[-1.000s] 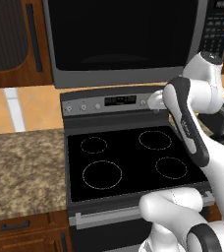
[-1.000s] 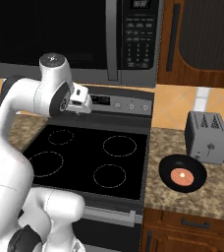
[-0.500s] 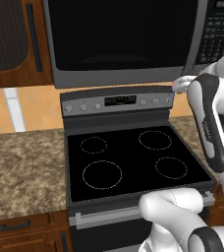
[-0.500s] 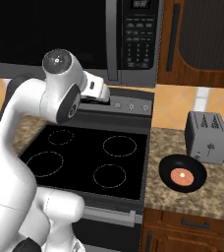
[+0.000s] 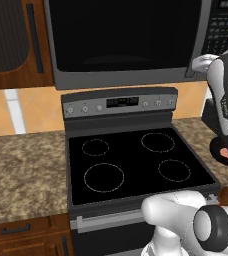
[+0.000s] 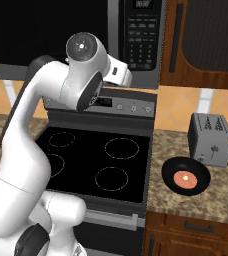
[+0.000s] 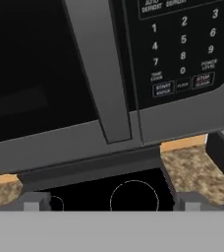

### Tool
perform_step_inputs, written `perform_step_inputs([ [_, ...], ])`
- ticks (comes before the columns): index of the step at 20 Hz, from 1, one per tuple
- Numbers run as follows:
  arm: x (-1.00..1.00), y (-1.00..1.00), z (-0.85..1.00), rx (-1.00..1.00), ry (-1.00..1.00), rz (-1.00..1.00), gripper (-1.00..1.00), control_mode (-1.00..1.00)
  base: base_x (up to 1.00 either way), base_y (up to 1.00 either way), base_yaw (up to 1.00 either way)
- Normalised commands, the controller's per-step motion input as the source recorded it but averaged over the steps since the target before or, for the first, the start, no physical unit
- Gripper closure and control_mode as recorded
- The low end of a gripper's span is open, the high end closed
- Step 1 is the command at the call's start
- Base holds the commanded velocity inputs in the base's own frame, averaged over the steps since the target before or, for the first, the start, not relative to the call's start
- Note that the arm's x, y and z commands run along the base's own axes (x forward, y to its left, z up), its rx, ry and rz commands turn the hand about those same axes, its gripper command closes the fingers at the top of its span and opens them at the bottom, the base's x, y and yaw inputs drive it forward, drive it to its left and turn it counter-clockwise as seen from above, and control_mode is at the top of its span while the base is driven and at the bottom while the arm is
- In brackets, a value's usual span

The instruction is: Open the microwave, place the bowl with waffle inside the microwave, then close the microwave door and turn it on.

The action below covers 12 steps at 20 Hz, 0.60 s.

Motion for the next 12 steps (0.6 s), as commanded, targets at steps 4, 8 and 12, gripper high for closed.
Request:
perform_step_inputs([
  [4,0.53,0.0,0.11,0.0,0.0,0.0,-1.0,-1.0,0.0,0.0,0.0],
  [8,0.5,0.0,0.01,-0.01,0.0,0.0,-1.0,-1.0,0.0,0.0,0.0],
  [12,0.54,0.02,0.0,-0.06,0.0,0.0,-1.0,-1.0,0.0,0.0,0.0],
])
